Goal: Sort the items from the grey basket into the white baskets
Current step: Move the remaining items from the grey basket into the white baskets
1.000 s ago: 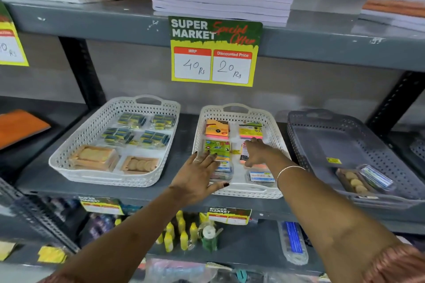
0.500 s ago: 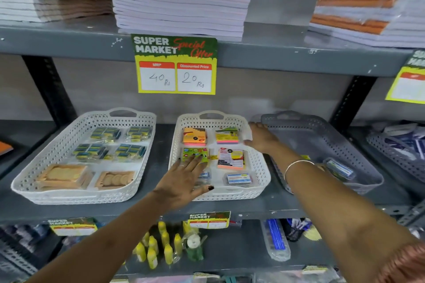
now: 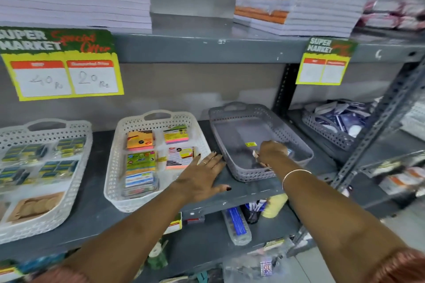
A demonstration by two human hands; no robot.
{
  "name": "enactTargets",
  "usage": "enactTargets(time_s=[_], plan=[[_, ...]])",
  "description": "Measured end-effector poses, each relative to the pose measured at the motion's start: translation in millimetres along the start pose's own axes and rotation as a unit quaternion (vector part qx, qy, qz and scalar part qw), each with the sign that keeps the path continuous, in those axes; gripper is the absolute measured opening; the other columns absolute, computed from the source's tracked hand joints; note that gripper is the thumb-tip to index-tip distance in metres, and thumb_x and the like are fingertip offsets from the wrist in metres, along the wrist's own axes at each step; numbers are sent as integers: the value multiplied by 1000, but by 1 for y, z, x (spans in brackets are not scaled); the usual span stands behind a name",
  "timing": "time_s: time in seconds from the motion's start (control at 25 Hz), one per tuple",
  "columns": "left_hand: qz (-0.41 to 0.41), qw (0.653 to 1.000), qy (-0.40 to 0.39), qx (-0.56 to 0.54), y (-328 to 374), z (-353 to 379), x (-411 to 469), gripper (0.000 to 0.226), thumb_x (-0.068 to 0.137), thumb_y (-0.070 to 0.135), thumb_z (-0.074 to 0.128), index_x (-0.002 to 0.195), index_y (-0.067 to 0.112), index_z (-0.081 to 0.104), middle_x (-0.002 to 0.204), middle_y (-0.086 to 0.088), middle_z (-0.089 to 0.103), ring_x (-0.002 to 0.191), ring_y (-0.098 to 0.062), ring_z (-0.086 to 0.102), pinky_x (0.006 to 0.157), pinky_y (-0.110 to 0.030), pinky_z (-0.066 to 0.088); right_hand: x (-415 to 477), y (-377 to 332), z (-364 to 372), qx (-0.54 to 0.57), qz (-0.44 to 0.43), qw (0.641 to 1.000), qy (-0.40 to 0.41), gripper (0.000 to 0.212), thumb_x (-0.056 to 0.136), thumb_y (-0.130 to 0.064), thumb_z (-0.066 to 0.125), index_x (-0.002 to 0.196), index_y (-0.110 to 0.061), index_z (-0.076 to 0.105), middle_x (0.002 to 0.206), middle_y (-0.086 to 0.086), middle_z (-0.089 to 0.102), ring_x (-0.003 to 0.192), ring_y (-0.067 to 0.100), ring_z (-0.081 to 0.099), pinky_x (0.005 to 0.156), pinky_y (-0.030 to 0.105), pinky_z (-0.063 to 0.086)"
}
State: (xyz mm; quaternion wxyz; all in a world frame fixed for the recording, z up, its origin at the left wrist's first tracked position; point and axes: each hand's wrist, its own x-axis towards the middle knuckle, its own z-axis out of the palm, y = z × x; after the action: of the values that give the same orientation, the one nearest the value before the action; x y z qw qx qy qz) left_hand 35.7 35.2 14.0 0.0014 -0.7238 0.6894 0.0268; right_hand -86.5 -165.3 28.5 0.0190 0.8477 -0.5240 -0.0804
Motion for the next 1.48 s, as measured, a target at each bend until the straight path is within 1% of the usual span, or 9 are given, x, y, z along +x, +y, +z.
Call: enactTargets(time_s=[0.2, 0.44, 0.64, 0.84, 1.12, 1.24, 1.32, 1.36, 1.48], plan=[[-16, 1000, -15, 9, -1, 12, 4, 81, 89, 63, 32, 148, 16, 2, 159, -3, -2, 145, -17, -8, 118, -45, 1, 8, -2, 10, 6, 24, 999, -27, 42, 94, -19, 52, 133, -3, 50, 138, 16, 54, 127, 32, 53, 98, 39, 48], [-20, 1000, -2, -9, -1, 15, 3, 82, 87, 64, 34, 148, 16, 6, 159, -4, -2, 145, -17, -8, 119, -46, 9, 13, -10, 16, 38, 53, 997, -33, 41, 94, -15, 50, 133, 0, 47, 137, 20, 54, 125, 36, 54, 99, 43, 49], [-16, 1000, -2, -12, -1, 15, 3, 84, 86, 64, 36, 148, 15, 6, 159, -4, -2, 145, -18, -9, 119, -46, 10, 15, -16, 18, 50, 52, 997, -27, 47, 95, -15, 49, 137, 3, 39, 140, 23, 48, 128, 37, 50, 98, 43, 48], [-15, 1000, -1, -1, 0, 16, 4, 86, 85, 63, 41, 148, 14, 8, 159, -5, -1, 145, -19, -7, 118, -46, 8, 12, -18, 16, 76, 56, 995, -16, 50, 93, -25, 55, 134, 0, 42, 139, 21, 49, 127, 35, 51, 96, 39, 49], [-16, 1000, 17, 20, 1, 10, -1, 83, 85, 61, 43, 147, 14, 12, 159, -6, 2, 146, -20, -3, 118, -44, 5, 6, -38, -17, 87, 8, 996, 29, 60, 87, -26, 63, 136, -3, 38, 137, 19, 45, 127, 34, 47, 99, 41, 46], [-49, 998, 32, 15, -13, -2, -19, 82, 86, 63, 41, 147, 17, 10, 159, -5, 0, 146, -20, -2, 118, -44, 5, 4, -61, -38, 99, -21, 994, 52, 63, 88, -24, 61, 141, -4, 33, 143, 18, 40, 132, 33, 42, 102, 42, 45], [-90, 995, 44, 19, -36, -9, -44, 81, 86, 64, 36, 147, 19, 8, 159, -3, 0, 146, -20, -1, 118, -43, 3, 7, -84, -52, 117, -49, 990, 64, 64, 88, -24, 58, 143, -6, 31, 146, 18, 37, 136, 33, 38, 105, 41, 42], [-114, 992, 51, 21, -52, -12, -63, 82, 85, 68, 31, 147, 19, 7, 159, -3, 0, 146, -20, -2, 118, -44, 3, 6, -101, -59, 122, -67, 988, 66, 62, 87, -26, 58, 142, -8, 34, 146, 16, 39, 136, 32, 39, 104, 40, 43], [-170, 982, 74, 24, -100, -18, -124, 108, 63, 85, -6, 148, 18, 8, 159, -4, 1, 146, -20, -2, 117, -44, 4, -2, -155, -68, 123, -127, 980, 92, 52, 84, -31, 57, 129, -8, 48, 134, 16, 50, 124, 33, 49, 96, 36, 47]])
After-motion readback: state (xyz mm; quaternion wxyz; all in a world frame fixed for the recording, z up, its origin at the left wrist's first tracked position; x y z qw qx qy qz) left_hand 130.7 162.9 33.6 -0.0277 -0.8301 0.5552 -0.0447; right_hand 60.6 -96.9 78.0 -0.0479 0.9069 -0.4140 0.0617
